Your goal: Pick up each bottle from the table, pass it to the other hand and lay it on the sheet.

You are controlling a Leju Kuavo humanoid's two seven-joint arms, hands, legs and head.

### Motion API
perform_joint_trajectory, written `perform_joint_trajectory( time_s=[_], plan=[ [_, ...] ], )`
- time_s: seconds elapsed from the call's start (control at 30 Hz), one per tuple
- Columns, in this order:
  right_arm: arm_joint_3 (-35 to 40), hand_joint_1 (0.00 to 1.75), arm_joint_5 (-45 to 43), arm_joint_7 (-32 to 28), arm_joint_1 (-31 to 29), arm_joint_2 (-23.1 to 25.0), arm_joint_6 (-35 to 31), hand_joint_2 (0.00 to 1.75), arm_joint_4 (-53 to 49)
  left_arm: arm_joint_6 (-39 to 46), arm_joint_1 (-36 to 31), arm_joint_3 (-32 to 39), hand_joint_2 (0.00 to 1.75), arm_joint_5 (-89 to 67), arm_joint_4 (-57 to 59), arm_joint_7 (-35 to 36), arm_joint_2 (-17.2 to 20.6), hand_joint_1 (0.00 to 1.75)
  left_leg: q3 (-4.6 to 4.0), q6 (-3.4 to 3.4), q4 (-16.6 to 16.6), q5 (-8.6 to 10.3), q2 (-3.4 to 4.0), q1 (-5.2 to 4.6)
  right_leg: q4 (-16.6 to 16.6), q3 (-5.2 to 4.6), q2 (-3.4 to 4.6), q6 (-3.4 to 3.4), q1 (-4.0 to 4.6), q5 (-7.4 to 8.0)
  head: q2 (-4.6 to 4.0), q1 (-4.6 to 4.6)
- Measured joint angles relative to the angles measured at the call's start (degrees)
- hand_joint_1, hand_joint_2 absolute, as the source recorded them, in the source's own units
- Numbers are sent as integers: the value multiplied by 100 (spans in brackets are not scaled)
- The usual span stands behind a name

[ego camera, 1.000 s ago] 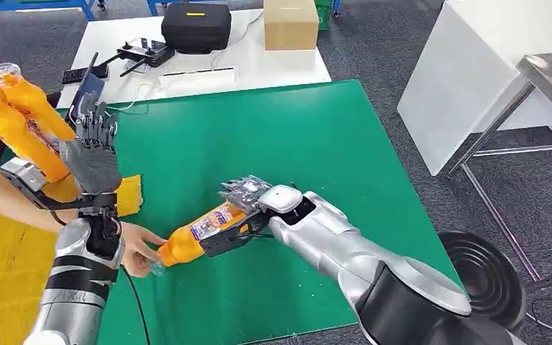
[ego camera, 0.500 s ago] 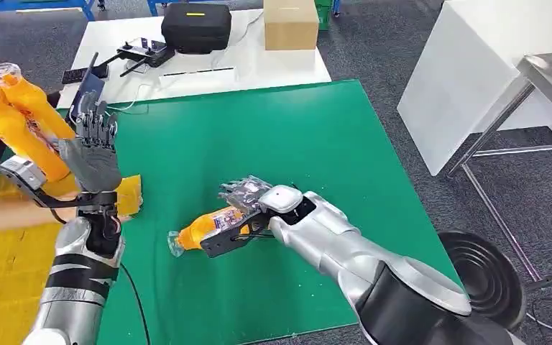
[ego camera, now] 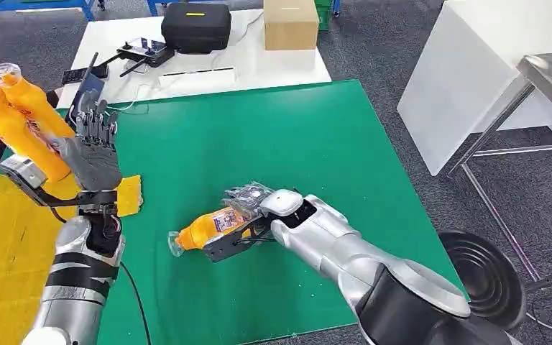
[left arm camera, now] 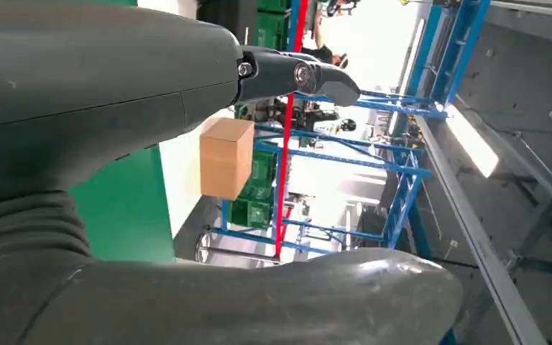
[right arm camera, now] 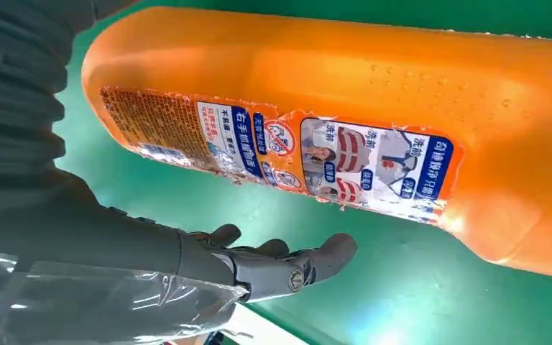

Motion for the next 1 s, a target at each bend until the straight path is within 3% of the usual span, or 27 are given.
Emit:
perform_joint_trajectory(
  time_s=[0.57, 0.6, 0.63, 0.8, 1.0],
  plan=[
    [39, 0, 144, 133, 52, -155, 280, 175, 105, 35, 2, 15, 0, 44, 48, 0, 7, 0, 1, 0, 0, 0, 0, -1, 0, 1, -1, 0, -1, 0, 0, 0],
    [46, 138, 157, 146, 72, -199, 295, 175, 120, 33, 3, 22, 0, 50, 50, -2, 9, 0, 0, 0, 0, 0, -1, -1, -1, 2, -2, 0, -1, 0, 2, -2],
    [50, 175, 175, 155, 96, -236, 304, 175, 133, 35, 3, 31, 0, 50, 50, -2, 9, 0, 0, 0, 0, 0, -1, -1, -1, 2, -2, 0, -1, 0, 0, -2],
    [168, 175, 341, 131, 159, -479, 1185, 175, 232, 17, -24, 52, 0, 101, 138, 7, 33, 0, 12, 1, 1, -2, -1, -3, -4, 11, 0, 0, -1, 0, 0, -2],
    [299, 175, 343, 107, 156, -614, 1252, 175, 286, 7, -175, 55, 0, 138, 376, -35, 55, 0, 53, 1, -1, -3, -2, -2, -7, 54, -2, -2, -2, -2, 0, -4]
  ],
)
